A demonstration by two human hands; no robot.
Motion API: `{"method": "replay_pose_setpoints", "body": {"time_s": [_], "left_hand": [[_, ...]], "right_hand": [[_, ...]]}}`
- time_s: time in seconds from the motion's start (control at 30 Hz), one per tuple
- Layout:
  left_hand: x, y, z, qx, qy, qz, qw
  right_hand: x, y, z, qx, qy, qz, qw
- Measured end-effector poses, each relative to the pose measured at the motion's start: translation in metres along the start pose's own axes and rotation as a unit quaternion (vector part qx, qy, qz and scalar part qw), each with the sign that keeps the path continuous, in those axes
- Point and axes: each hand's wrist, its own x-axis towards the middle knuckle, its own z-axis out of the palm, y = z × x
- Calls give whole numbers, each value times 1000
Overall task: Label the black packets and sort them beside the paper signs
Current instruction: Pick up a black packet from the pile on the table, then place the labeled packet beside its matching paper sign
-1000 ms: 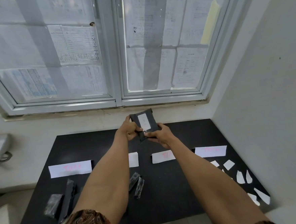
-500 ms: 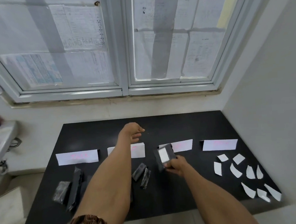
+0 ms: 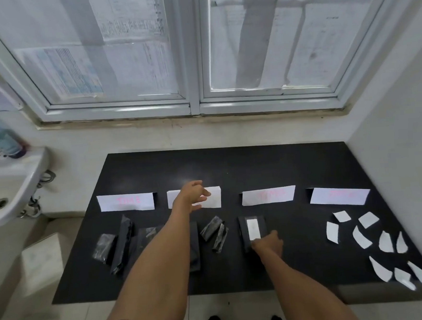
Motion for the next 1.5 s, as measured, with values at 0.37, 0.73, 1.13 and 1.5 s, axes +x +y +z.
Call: {"method": "replay_pose_setpoints", "body": {"time_s": [0.37,0.73,1.13,1.5], "left_hand": [[3,-21,-3,237,94,154,955],[-5,-31,-21,530,71,176,826],[-10,13,61,416,75,216,880],[-18,34,209,261,-42,201,943]], "right_hand": [[-29,-25,63,-189,-78,-303,931],[-34,-15,86,-233,-83,-297,922],[-33,-69,-4,17,50,-390,919],[9,-38,-112,133,113,-359,917]]}}
